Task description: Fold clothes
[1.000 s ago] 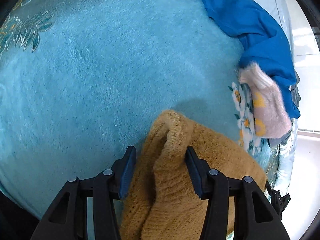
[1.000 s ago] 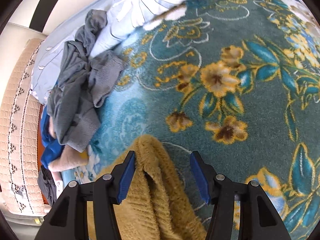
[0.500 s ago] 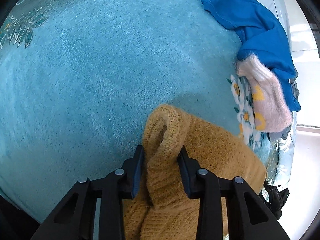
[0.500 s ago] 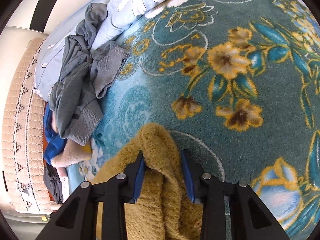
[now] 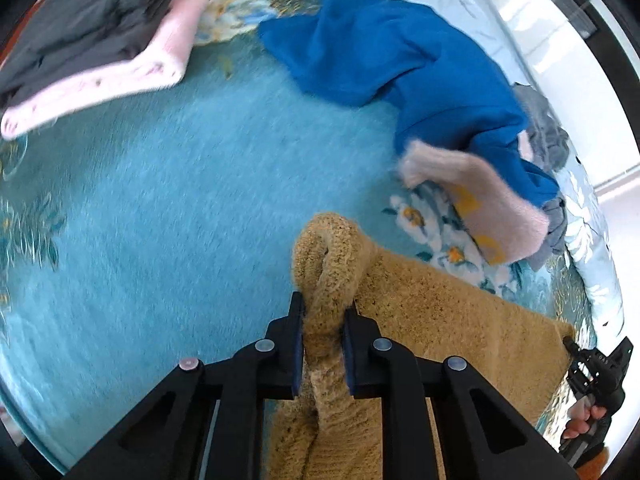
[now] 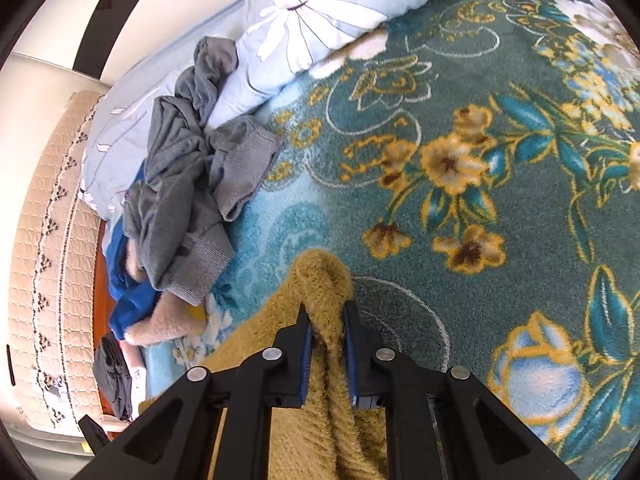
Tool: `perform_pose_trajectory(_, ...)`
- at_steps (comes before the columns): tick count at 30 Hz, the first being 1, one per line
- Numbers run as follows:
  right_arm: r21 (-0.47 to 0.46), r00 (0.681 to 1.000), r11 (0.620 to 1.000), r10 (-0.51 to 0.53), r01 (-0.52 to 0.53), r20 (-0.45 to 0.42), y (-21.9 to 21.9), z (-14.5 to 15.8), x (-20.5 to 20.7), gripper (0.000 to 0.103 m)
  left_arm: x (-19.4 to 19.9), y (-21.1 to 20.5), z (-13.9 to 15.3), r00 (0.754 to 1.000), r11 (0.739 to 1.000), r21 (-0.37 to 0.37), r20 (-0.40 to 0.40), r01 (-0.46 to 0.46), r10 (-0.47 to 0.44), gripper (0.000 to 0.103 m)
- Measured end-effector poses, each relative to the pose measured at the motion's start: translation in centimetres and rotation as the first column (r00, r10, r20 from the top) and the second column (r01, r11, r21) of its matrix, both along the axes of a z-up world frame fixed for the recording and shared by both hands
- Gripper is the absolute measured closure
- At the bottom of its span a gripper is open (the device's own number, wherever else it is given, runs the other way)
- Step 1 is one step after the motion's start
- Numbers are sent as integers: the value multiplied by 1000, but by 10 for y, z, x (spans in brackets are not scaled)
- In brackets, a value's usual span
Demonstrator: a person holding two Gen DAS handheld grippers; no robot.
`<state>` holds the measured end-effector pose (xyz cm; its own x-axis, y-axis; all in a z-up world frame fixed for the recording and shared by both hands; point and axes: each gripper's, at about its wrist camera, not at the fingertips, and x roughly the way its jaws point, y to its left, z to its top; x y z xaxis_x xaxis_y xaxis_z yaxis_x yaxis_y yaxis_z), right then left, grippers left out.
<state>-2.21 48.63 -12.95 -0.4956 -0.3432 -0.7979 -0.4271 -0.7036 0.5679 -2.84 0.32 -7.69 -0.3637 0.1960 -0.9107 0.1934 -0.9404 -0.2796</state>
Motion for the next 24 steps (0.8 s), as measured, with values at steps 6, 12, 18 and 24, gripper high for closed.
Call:
perform_pose_trajectory(6, 31, 1000, 999, -19, 19, 2, -1, 4, -5, 88, -20, 14, 7, 990, 988, -104, -77, 111, -119, 86)
perform_pose_trajectory(12, 63, 995, 996, -72, 68, 67, -2, -12, -12, 88, -31, 15, -16, 994, 991, -93, -24, 101, -103, 86)
perform_pose_trajectory(18, 55, 988, 994, -97, 91, 123, 0, -22, -17, 83, -32, 9, -31, 997, 996, -51, 23, 70, -69, 81)
perform_pose_trajectory(24, 83, 987, 993, -96, 85, 130, 2, -14, -14, 63, -26, 2, -35, 998, 1000, 13, 60, 21, -22, 66)
